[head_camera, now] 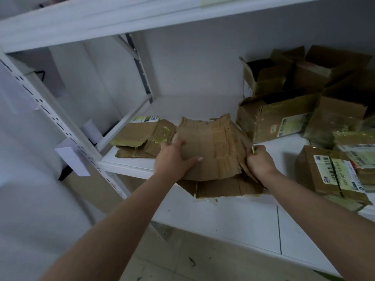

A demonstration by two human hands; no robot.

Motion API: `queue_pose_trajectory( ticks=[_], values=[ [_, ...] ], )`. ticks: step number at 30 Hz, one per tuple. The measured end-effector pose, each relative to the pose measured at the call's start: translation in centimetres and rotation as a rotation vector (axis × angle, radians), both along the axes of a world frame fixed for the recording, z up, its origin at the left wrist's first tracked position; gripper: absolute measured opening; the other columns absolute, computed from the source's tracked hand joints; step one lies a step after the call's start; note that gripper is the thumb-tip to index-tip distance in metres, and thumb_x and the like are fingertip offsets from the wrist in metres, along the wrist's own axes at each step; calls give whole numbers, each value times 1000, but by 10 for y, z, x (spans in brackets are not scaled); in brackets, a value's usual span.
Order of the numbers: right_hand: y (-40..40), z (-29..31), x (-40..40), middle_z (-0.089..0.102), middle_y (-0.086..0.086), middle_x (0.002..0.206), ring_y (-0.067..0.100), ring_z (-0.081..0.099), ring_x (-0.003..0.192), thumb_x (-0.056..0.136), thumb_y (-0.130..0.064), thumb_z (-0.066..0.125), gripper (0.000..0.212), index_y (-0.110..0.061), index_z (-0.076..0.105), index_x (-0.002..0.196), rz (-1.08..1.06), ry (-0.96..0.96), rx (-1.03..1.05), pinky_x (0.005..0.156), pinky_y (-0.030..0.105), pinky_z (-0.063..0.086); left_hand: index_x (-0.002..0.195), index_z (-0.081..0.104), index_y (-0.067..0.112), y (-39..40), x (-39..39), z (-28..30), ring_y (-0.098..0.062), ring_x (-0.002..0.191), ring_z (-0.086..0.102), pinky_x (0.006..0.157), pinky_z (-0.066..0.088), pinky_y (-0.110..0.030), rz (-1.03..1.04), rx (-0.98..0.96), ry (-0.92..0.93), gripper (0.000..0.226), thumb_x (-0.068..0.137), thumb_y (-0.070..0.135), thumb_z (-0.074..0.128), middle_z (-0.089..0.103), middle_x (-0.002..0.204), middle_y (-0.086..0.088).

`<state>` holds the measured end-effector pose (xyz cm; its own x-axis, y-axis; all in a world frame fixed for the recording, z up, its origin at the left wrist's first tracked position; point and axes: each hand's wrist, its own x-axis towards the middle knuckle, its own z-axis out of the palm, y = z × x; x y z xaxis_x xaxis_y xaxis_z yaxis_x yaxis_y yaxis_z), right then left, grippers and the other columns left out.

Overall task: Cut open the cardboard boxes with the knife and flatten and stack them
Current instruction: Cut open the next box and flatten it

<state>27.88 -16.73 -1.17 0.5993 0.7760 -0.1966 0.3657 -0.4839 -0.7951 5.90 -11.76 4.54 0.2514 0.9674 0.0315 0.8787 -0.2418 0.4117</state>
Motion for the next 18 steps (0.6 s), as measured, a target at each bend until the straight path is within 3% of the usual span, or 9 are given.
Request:
queue_pose_trajectory(
  ticks=[3,7,11,14,18],
  values=[
    [-1,6,4,51,23,128,38,48,117,101,-27,36,38,-2,38,130,18,42,-10,89,35,37,137,44,28,-3,4,14,-27,109,54,91,47,-37,-1,64,-67,80,69,58,76,42,128,-8],
    [5,17,4,50,20,131,38,48,120,101,-30,36,45,-7,29,139,89,40,-20,95,37,37,136,46,27,8,-9,39,-26,108,55,95,47,-38,-35,126,-77,82,67,53,80,39,130,-6],
    [19,32,-4,52,17,126,38,51,114,97,-28,42,43,-12,32,135,118,-120,3,92,41,43,138,44,29,20,-29,50,-25,108,54,90,50,-38,-52,196,58,81,69,56,76,39,127,-7],
    [38,50,-17,48,17,131,39,47,120,94,-26,46,52,-14,28,141,113,-247,63,97,43,41,139,43,28,36,-47,61,-27,112,52,90,49,-41,-46,252,81,79,72,57,73,40,128,-8],
    [67,85,-41,50,18,126,39,51,112,95,-25,43,58,-22,19,148,141,-409,133,83,37,42,140,40,30,75,-75,80,-29,114,52,86,48,-42,-9,388,116,75,77,59,68,41,132,-8]
  ],
)
